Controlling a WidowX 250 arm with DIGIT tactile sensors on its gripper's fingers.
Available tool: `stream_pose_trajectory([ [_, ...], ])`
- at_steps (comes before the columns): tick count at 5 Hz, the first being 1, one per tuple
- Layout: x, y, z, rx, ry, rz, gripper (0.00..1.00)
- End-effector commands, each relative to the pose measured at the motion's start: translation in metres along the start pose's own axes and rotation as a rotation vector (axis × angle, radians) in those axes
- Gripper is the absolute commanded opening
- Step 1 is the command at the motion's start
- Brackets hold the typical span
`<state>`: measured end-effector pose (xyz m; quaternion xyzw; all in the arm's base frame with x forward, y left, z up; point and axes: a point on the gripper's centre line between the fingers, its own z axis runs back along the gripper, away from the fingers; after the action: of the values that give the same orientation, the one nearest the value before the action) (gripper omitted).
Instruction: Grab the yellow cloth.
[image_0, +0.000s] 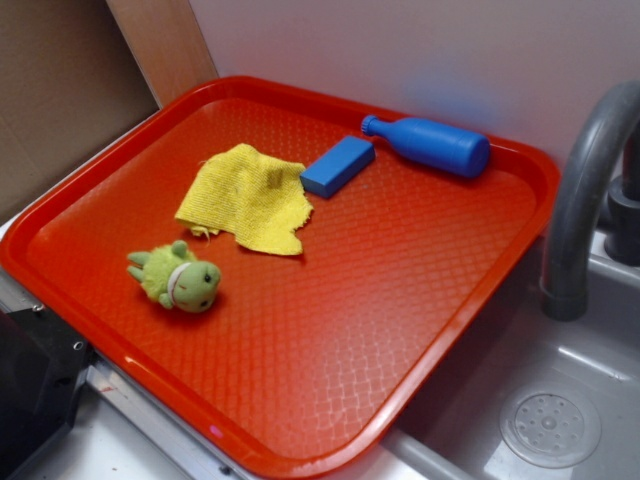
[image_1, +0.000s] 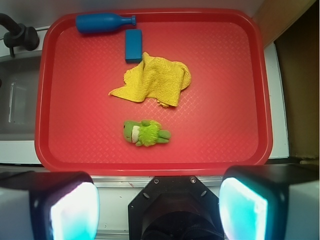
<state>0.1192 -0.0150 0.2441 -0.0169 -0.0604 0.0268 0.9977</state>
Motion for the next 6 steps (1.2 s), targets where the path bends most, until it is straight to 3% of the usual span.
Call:
stream_pose_trajectory([
  [1, 0.0, 0.0, 0.0, 0.0, 0.0, 0.0, 1.0],
  [2, 0.044, 0.002, -0.056, 0.147, -0.055, -0.049, 1.0],
  [3, 0.078, 0.002, -0.108, 0.124, -0.104, -0.146, 1.0],
  [4, 0.091, 0.0, -0.157, 0.027, -0.13, -0.201, 1.0],
  [5, 0.098, 0.008, -0.208, 0.036, -0.121, -0.22, 1.0],
  [6, 0.118, 0.018, -0.226, 0.015, -0.104, -0.256, 1.0],
])
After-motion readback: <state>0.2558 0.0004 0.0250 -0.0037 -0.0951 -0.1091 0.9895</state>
